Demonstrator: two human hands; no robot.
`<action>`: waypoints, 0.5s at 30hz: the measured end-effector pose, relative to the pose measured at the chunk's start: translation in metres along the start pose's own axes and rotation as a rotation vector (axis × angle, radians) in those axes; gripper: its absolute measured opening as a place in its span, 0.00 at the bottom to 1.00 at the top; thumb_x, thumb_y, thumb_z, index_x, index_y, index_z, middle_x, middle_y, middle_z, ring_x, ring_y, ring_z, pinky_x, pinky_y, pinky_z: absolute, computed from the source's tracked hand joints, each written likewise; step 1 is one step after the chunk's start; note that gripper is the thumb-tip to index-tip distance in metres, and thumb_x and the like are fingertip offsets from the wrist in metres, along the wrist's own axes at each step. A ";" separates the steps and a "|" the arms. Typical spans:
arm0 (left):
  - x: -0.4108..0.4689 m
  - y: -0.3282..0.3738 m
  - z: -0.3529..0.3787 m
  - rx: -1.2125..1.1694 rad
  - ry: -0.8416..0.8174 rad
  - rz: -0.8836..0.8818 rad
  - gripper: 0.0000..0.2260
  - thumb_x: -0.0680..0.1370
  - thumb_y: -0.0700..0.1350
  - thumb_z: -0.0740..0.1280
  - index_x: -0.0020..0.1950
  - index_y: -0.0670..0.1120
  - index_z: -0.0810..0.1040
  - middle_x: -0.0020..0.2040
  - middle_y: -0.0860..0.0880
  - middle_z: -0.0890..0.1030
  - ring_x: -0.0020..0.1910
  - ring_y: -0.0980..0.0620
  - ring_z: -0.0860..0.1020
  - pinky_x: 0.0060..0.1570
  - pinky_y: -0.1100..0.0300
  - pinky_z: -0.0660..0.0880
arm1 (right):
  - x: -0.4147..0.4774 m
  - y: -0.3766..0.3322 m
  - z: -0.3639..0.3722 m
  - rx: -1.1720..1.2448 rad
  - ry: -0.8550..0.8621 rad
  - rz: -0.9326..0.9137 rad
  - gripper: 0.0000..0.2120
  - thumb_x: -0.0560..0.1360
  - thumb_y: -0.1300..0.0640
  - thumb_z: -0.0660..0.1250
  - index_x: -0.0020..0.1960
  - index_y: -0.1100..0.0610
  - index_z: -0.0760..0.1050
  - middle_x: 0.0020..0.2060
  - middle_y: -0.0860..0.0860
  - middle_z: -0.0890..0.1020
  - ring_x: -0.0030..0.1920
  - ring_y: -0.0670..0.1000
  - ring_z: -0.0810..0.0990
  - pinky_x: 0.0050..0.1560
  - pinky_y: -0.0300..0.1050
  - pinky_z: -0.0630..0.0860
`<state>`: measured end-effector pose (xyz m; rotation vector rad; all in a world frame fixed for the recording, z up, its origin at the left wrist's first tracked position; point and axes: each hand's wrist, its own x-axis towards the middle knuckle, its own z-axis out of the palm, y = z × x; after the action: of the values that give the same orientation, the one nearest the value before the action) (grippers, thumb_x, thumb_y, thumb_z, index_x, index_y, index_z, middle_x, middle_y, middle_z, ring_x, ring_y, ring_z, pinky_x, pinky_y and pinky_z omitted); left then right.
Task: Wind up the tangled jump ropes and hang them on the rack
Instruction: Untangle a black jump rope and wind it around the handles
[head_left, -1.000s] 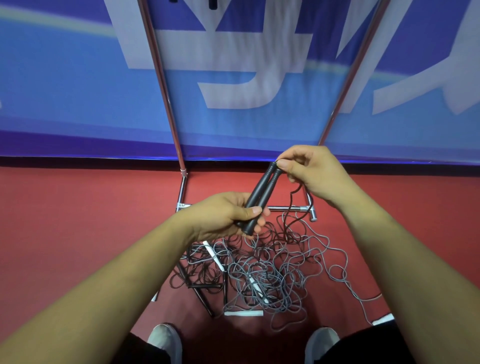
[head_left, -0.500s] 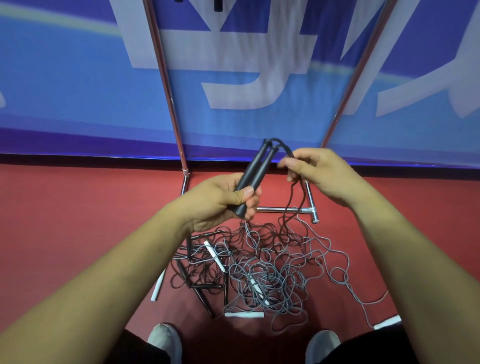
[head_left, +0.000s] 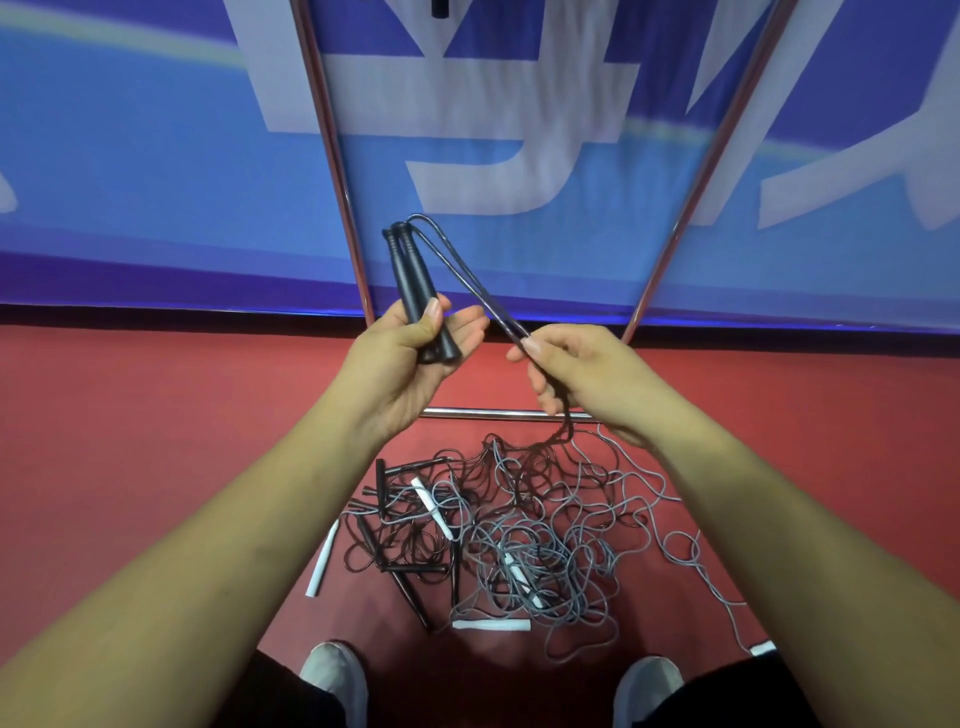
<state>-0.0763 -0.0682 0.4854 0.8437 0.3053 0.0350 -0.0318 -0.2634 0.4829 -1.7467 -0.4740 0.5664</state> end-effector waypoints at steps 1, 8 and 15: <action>0.000 0.001 0.002 -0.033 0.005 0.021 0.05 0.84 0.36 0.59 0.50 0.41 0.73 0.53 0.30 0.81 0.57 0.36 0.82 0.58 0.46 0.79 | 0.000 0.000 0.003 0.028 0.006 0.013 0.11 0.84 0.59 0.59 0.52 0.62 0.78 0.31 0.51 0.76 0.27 0.48 0.74 0.31 0.40 0.69; 0.001 -0.001 0.004 -0.099 -0.001 0.101 0.03 0.84 0.37 0.58 0.54 0.44 0.70 0.57 0.35 0.82 0.55 0.38 0.83 0.50 0.49 0.83 | -0.005 0.002 0.026 0.057 -0.059 0.027 0.09 0.84 0.58 0.60 0.53 0.61 0.77 0.32 0.52 0.80 0.27 0.50 0.76 0.32 0.43 0.69; 0.006 0.003 0.004 -0.242 0.026 0.005 0.12 0.85 0.42 0.58 0.60 0.36 0.76 0.58 0.39 0.82 0.53 0.44 0.84 0.54 0.51 0.82 | -0.007 -0.001 0.036 -0.011 0.152 -0.074 0.07 0.81 0.60 0.65 0.58 0.58 0.78 0.36 0.54 0.85 0.21 0.48 0.70 0.26 0.38 0.67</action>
<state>-0.0696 -0.0678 0.4888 0.6043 0.3160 0.0861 -0.0593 -0.2391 0.4777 -1.7605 -0.4332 0.3758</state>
